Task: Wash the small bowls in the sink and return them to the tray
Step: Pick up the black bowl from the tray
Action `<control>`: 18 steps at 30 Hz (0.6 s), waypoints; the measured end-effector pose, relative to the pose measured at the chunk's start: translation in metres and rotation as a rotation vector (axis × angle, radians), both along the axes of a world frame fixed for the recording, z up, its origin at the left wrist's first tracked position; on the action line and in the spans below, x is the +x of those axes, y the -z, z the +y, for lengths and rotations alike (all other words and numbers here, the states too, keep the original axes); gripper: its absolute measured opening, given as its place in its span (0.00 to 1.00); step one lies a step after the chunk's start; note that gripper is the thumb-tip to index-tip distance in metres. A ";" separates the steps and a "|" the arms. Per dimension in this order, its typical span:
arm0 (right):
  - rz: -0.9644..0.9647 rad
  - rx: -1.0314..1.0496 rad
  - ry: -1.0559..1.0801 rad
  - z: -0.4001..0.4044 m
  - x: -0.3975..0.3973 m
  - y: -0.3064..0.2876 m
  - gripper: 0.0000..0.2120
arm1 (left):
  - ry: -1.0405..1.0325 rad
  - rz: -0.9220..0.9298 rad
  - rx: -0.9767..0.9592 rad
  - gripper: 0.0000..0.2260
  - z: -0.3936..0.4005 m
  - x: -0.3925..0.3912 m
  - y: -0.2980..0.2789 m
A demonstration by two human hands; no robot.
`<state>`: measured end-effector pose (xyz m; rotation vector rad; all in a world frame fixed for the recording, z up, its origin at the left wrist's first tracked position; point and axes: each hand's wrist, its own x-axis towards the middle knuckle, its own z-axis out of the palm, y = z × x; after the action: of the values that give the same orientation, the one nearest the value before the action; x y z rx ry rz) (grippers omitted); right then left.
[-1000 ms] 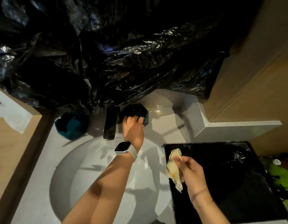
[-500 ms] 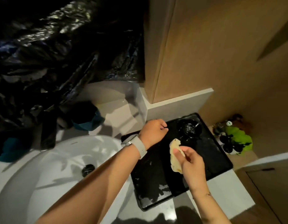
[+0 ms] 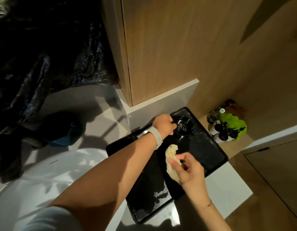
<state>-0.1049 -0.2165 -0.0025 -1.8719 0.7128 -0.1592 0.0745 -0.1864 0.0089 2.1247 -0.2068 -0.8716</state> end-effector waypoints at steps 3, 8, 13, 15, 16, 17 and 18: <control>-0.003 -0.028 -0.021 0.000 -0.001 0.004 0.03 | -0.009 -0.098 -0.010 0.06 0.006 -0.002 -0.002; 0.006 0.000 -0.028 0.007 0.003 -0.003 0.09 | -0.134 -0.028 -0.118 0.04 0.044 -0.008 -0.015; -0.029 0.059 -0.112 0.025 0.003 -0.012 0.04 | -0.354 0.079 -0.243 0.05 0.131 -0.034 -0.023; -0.036 0.069 -0.127 0.038 0.006 -0.015 0.06 | -0.405 0.118 -0.281 0.09 0.168 -0.048 -0.025; -0.038 0.099 -0.132 0.045 0.007 -0.016 0.06 | -0.421 0.138 -0.297 0.08 0.187 -0.055 -0.025; -0.036 0.135 -0.145 0.053 0.008 -0.018 0.06 | -0.444 0.147 -0.324 0.06 0.205 -0.063 -0.025; -0.031 0.170 -0.169 0.062 0.008 -0.020 0.06 | -0.481 0.154 -0.360 0.05 0.223 -0.071 -0.022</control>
<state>-0.0967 -0.1543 0.0176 -1.7537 0.5274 -0.0187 0.0038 0.0368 0.0314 1.6610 0.2081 -0.6480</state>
